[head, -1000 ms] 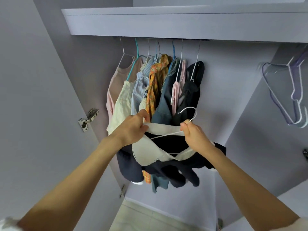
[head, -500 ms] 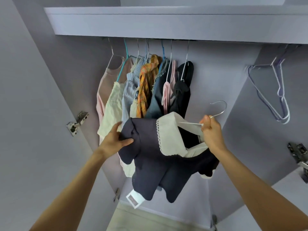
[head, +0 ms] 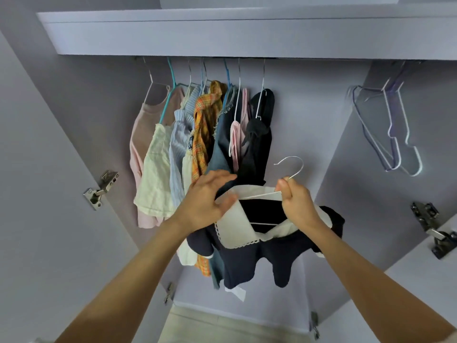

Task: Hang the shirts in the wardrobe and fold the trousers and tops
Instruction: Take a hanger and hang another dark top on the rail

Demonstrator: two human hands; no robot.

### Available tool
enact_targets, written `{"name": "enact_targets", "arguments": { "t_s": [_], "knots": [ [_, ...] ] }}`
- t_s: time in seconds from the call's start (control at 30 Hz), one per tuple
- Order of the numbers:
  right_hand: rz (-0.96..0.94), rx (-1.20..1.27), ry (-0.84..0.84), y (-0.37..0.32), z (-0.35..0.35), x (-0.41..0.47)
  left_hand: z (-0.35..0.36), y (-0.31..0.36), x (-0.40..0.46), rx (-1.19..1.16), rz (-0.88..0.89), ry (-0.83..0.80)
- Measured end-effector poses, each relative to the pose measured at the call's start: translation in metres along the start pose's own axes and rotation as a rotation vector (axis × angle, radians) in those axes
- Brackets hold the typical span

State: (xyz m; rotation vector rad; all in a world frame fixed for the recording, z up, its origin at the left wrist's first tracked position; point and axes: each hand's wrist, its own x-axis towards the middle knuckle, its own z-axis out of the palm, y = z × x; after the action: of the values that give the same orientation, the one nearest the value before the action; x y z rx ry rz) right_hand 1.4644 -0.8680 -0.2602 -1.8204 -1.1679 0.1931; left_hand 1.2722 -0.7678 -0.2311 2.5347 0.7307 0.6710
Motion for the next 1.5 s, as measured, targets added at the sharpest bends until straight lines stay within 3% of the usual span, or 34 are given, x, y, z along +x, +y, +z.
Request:
{"name": "enact_targets", "arguments": {
  "t_s": [0.13, 0.27, 0.37, 0.43, 0.5, 0.57, 0.67, 0.77, 0.87, 0.97, 1.03, 1.13, 1.2, 1.23, 1.33, 1.43, 1.5],
  "knots": [
    [-0.022, 0.104, -0.025, -0.015, 0.002, -0.003, 0.026, 0.021, 0.018, 0.253, 0.048, -0.161],
    [-0.029, 0.270, -0.174, -0.012, -0.015, -0.010, 0.029, 0.016, 0.018, 0.106, 0.014, -0.050],
    [-0.020, 0.163, -0.091, 0.018, -0.033, -0.020, 0.024, 0.005, 0.013, 0.064, 0.014, 0.030],
    [0.149, 0.054, -0.004, 0.050, -0.042, -0.025, 0.015, -0.002, 0.009, 0.032, 0.027, 0.087],
    [0.356, -0.014, -0.092, 0.076, -0.044, -0.029, 0.005, -0.007, 0.005, -0.013, 0.029, 0.137],
    [0.431, -0.041, -0.180, 0.090, -0.036, -0.028, -0.004, -0.011, 0.002, -0.059, 0.003, 0.154],
    [0.403, -0.094, -0.031, 0.093, -0.025, -0.017, -0.009, -0.016, -0.003, -0.041, 0.001, 0.188],
    [0.254, -0.185, 0.172, 0.088, -0.031, -0.001, -0.012, -0.025, -0.010, 0.118, 0.011, 0.250],
    [0.112, 0.020, 0.355, 0.075, -0.039, 0.001, -0.015, -0.038, -0.018, 0.206, -0.022, 0.317],
    [0.135, 0.111, 0.486, 0.082, -0.037, -0.015, -0.016, -0.044, -0.021, 0.255, -0.084, 0.422],
    [0.193, 0.036, 0.377, 0.100, -0.028, -0.034, -0.017, -0.044, -0.017, 0.283, -0.142, 0.510],
    [0.371, -0.376, -0.096, 0.127, -0.021, -0.046, -0.017, -0.040, -0.011, 0.306, -0.149, 0.553],
    [0.484, -0.396, -0.173, 0.124, -0.027, -0.043, -0.016, -0.040, -0.013, 0.272, -0.102, 0.492],
    [0.450, -0.321, -0.117, 0.121, -0.031, -0.040, -0.015, -0.041, -0.014, 0.246, -0.061, 0.448],
    [0.097, -0.262, -0.039, 0.095, -0.038, -0.022, -0.014, -0.044, -0.019, 0.181, 0.054, 0.329],
    [-0.184, -0.449, -0.200, 0.061, -0.036, -0.002, -0.013, -0.041, -0.017, 0.112, 0.120, 0.241],
    [-0.239, -0.536, -0.337, 0.047, -0.032, 0.004, -0.009, -0.037, -0.012, 0.052, 0.141, 0.217]
  ]
}}
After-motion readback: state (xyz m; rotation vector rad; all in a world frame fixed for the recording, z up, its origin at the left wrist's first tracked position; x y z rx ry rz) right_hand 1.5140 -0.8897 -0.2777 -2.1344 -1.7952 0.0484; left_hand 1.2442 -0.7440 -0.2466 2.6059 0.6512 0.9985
